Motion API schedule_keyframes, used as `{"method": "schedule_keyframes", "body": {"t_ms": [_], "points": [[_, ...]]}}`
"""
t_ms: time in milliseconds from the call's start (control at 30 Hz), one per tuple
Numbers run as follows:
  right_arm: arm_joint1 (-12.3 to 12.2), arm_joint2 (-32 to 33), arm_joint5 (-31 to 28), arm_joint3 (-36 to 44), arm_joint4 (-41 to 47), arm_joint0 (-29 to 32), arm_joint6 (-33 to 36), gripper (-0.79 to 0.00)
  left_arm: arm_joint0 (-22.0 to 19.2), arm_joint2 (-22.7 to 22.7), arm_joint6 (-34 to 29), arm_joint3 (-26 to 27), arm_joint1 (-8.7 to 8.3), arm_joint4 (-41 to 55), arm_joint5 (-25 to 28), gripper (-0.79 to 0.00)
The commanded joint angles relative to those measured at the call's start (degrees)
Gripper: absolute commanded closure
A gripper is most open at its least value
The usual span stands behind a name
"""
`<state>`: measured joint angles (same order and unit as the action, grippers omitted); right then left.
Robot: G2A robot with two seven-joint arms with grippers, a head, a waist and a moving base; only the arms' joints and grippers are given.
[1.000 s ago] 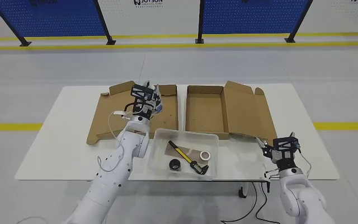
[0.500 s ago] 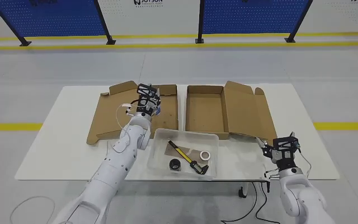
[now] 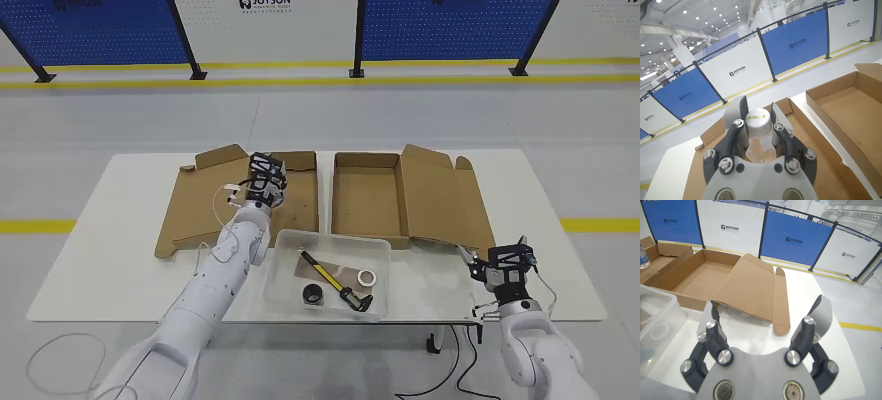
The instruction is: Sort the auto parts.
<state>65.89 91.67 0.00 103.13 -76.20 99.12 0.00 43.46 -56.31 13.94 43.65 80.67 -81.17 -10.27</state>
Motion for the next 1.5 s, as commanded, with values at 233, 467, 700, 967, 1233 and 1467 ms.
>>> {"method": "schedule_keyframes", "body": {"t_ms": [233,467,700,967,1233,1467], "points": [[0.0,0.0,0.0,0.0,0.0,0.0,0.0,-0.785,-1.76,0.5,2.83,-6.61,1.54,1.74,-0.26,0.0],[0.0,0.0,0.0,0.0,0.0,0.0,0.0,-0.785,-2.85,0.53,3.21,-9.48,2.25,2.21,0.78,-0.785],[0.0,0.0,0.0,0.0,0.0,0.0,0.0,-0.785,-3.17,0.19,3.23,-10.01,2.56,2.04,1.09,-0.785],[0.0,0.0,0.0,0.0,0.0,0.0,0.0,-0.785,-1.76,-1.39,3.58,-4.8,2.13,1.54,0.73,-0.785],[0.0,0.0,0.0,0.0,0.0,0.0,0.0,-0.785,2.74,-5.02,-1.19,7.92,0.35,-1.53,-0.01,-0.785],[0.0,0.0,0.0,0.0,0.0,0.0,0.0,-0.785,10.26,-9.56,-9.41,26.25,-2.0,-4.91,7.9,-0.785]]}}
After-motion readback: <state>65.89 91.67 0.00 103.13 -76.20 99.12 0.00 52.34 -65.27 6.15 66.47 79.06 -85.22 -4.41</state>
